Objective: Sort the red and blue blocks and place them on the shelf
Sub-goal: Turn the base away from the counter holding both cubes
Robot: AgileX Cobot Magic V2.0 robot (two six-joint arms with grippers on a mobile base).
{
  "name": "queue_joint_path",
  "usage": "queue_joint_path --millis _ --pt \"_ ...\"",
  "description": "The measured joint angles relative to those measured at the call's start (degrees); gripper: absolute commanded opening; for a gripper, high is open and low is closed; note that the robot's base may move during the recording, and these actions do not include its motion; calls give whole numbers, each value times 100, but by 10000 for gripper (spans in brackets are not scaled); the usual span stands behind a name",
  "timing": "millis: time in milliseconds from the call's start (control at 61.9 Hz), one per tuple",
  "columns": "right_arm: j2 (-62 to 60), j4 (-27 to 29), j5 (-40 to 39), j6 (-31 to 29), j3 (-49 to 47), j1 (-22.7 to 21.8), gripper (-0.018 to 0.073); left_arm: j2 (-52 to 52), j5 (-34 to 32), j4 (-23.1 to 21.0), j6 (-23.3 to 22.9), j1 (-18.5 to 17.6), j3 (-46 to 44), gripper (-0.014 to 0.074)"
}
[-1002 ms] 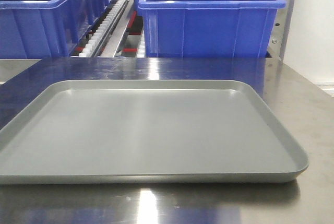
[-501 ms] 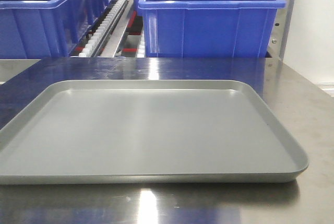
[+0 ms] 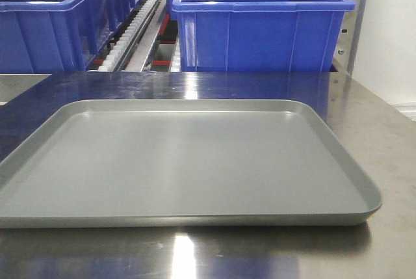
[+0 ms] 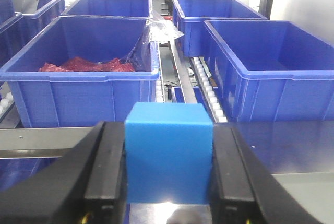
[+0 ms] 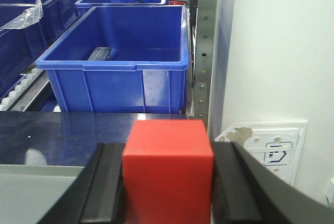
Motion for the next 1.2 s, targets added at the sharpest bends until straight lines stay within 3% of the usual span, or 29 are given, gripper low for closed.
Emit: queue_joint_path --millis 1196 --pt "0 0 0 0 0 0 56 0 0 0 9 0 0 122"
